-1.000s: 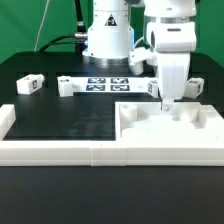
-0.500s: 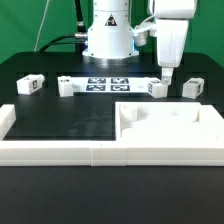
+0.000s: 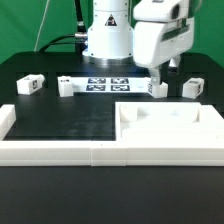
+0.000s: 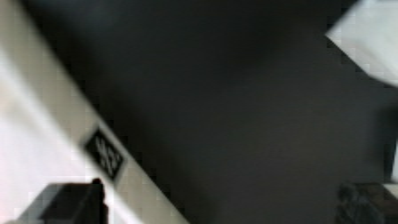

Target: Assemble one leg

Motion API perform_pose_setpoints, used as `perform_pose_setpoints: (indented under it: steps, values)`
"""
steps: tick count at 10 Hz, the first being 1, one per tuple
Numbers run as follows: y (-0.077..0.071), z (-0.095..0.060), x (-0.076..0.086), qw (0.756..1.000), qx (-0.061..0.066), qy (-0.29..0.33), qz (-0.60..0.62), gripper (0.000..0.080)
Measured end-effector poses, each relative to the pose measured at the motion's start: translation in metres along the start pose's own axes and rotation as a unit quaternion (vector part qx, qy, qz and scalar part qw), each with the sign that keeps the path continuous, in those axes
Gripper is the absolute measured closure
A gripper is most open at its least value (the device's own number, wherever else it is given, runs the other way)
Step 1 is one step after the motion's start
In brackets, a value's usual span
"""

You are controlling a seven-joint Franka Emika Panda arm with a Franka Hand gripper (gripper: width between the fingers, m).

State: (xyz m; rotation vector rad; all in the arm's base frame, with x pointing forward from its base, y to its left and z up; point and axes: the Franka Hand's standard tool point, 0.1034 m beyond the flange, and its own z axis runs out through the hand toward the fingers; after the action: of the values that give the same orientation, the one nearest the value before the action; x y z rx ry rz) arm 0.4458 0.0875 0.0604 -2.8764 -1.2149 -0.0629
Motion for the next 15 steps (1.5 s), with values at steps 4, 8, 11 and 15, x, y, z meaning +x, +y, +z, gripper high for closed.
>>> perform_pose_setpoints:
  steps: [4, 8, 11, 15]
  values:
    - [-0.028, 0.001, -0.002, 0.969, 0.005, 0.019, 0.247, 0.0151]
    - [-0.036, 0.004, -0.002, 0.905, 0.025, 0.018, 0.424, 0.0151]
    - [-0.04, 0.006, -0.005, 0.83, 0.036, 0.021, 0.556, 0.0151]
    - [-0.069, 0.01, 0.001, 0.736, 0.049, 0.007, 0.675, 0.0151]
